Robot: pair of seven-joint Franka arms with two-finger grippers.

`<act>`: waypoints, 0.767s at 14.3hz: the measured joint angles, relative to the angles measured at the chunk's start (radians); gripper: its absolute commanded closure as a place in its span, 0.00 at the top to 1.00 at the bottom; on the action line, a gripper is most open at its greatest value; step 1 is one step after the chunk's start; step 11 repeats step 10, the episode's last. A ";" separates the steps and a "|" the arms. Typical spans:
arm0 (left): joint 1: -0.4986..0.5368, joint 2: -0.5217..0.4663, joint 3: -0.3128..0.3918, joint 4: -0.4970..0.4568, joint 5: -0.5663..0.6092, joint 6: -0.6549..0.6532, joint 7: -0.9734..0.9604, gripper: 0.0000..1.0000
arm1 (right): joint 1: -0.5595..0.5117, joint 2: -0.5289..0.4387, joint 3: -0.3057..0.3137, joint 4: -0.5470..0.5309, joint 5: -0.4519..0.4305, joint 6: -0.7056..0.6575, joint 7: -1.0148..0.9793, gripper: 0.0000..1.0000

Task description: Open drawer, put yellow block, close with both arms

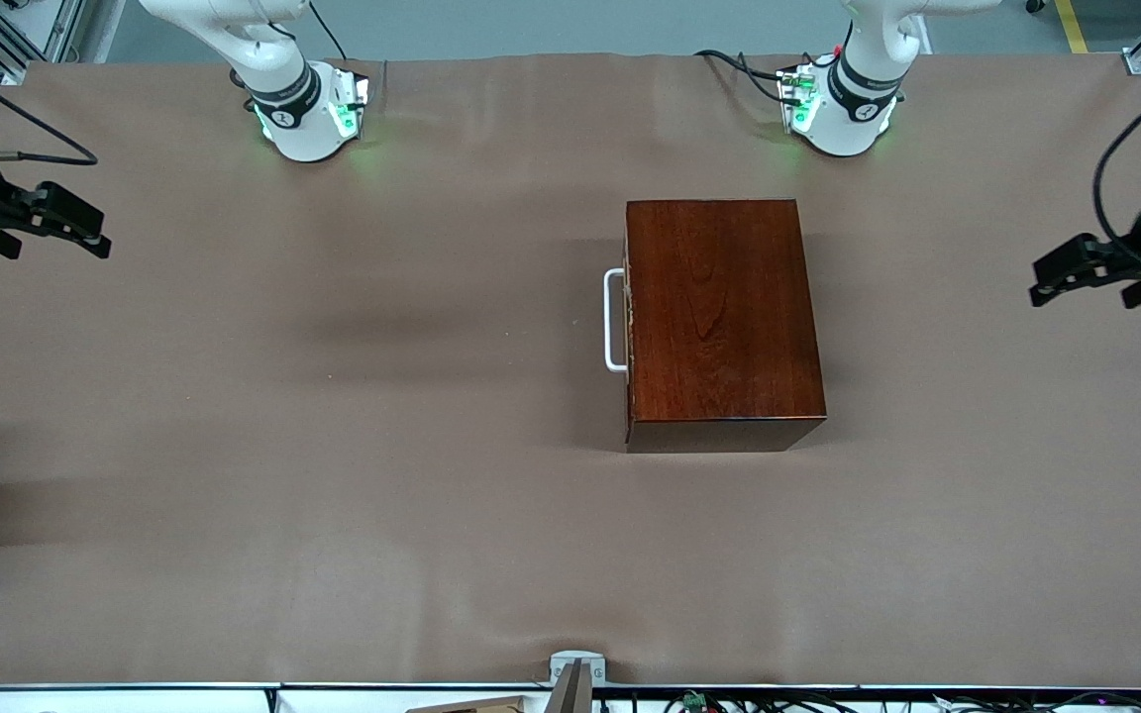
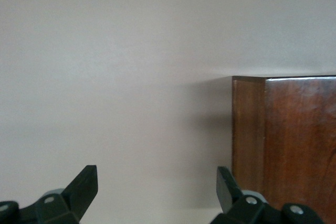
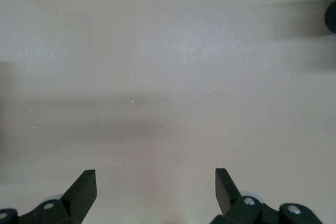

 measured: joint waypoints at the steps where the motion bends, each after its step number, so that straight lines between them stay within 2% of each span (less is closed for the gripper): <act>1: -0.009 -0.007 -0.003 -0.004 0.000 0.000 -0.017 1.00 | -0.007 0.002 0.000 0.000 0.004 0.001 0.000 1.00; 11: -0.012 -0.018 -0.013 -0.008 0.000 0.000 -0.025 1.00 | -0.036 0.019 -0.001 0.004 0.020 0.001 0.000 1.00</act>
